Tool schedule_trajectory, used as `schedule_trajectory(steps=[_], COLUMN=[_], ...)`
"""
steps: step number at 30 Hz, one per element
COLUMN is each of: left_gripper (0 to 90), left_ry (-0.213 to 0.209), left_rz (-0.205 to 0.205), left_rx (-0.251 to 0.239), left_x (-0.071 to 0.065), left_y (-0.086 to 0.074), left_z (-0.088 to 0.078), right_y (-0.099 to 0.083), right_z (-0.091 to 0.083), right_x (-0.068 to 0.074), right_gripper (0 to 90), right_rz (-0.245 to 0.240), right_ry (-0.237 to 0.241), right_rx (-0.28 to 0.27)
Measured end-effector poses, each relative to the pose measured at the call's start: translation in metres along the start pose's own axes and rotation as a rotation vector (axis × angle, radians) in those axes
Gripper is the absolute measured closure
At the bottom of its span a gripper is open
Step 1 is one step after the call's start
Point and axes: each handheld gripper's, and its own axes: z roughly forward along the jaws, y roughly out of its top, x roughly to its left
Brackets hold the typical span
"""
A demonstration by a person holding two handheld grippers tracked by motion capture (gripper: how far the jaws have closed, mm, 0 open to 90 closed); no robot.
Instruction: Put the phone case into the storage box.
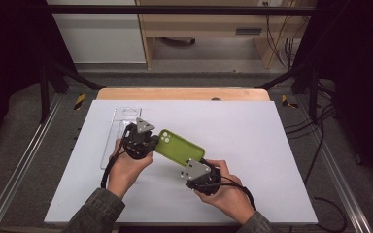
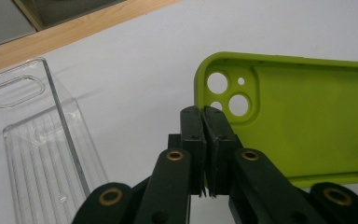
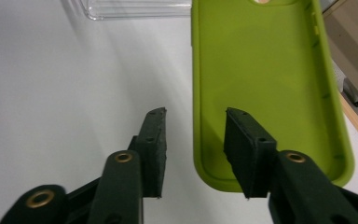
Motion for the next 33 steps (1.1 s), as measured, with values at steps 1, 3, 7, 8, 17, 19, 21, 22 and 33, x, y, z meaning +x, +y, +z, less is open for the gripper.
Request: schedule_trajectory(steps=[1,3,7,8,17,19,21,22,33], left_gripper=[86.8,86.8,86.8,86.8,86.7,86.7,86.7,86.7,86.6], left_ry=[0.001,0.002,0.001,0.001,0.019,0.017,0.021,0.025,0.041], left_rz=[0.000,0.004,0.007,0.006,0.010,0.011,0.014,0.016,0.015], left_rx=[-0.001,0.002,0.008,0.008,0.014,0.013,0.011,0.011,0.014], left_x=[0.000,-0.001,-0.001,-0.001,0.000,0.001,0.001,0.001,0.010], left_y=[0.000,0.000,-0.001,-0.001,-0.003,-0.003,-0.003,-0.003,-0.002], left_z=[0.000,0.001,0.004,0.004,0.009,0.009,0.009,0.009,0.011], right_y=[0.000,0.000,0.001,0.001,0.000,0.001,0.001,0.001,-0.004], right_z=[-0.001,0.000,-0.002,-0.003,0.000,0.000,0.000,0.000,-0.015], right_x=[-0.001,-0.004,-0.008,-0.009,-0.017,-0.018,-0.019,-0.020,-0.036], right_gripper=[53.8,46.6,36.5,34.8,18.8,18.0,16.4,15.4,10.2], right_rz=[0.006,0.035,0.052,0.050,0.120,0.134,0.144,0.151,0.191], right_ry=[-0.004,-0.003,-0.012,-0.018,0.029,0.048,0.062,0.070,0.070], right_rx=[-0.002,-0.002,-0.023,-0.034,-0.098,-0.109,-0.115,-0.118,-0.192])
